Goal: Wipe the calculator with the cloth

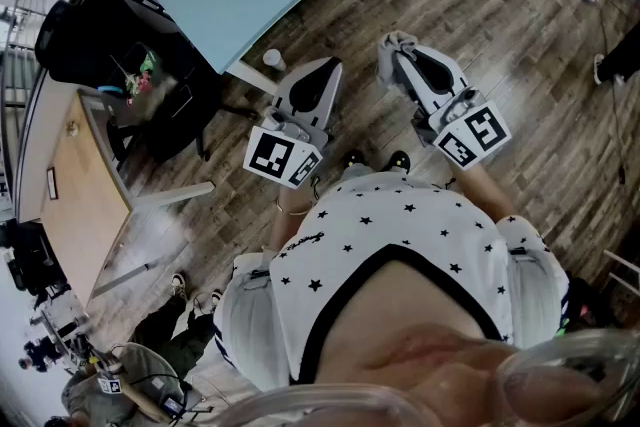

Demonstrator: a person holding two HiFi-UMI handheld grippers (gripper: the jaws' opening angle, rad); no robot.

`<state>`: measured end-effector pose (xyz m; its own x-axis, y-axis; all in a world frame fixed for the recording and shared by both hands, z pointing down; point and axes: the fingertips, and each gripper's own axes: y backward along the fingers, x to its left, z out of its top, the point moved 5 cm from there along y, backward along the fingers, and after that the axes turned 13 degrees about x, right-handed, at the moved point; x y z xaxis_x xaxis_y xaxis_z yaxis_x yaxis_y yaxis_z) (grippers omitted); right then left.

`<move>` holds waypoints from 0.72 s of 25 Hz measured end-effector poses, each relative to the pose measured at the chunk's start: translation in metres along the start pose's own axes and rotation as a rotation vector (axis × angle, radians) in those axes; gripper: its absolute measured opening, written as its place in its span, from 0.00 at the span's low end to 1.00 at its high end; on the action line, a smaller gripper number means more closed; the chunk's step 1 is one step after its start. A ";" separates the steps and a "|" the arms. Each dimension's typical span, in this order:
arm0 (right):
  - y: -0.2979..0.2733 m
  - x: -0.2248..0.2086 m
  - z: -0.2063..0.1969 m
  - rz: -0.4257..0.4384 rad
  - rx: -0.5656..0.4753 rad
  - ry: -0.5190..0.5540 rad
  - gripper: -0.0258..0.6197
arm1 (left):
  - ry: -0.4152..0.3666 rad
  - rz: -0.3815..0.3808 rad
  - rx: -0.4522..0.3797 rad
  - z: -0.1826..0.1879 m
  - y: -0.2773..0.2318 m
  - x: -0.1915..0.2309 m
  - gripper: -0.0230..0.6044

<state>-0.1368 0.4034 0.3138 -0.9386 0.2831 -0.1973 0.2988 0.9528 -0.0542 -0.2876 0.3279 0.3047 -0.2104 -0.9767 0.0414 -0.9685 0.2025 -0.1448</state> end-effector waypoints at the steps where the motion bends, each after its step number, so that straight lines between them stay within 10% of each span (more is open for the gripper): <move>1: 0.000 0.000 0.000 0.001 0.000 0.000 0.09 | 0.001 0.000 0.001 0.000 0.000 0.000 0.08; 18: 0.042 -0.031 0.008 -0.039 -0.076 -0.051 0.09 | -0.032 -0.049 0.009 0.005 -0.037 -0.031 0.08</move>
<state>-0.0934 0.4340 0.3098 -0.9387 0.2410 -0.2465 0.2461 0.9692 0.0108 -0.2445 0.3501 0.3036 -0.1585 -0.9872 0.0172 -0.9762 0.1541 -0.1527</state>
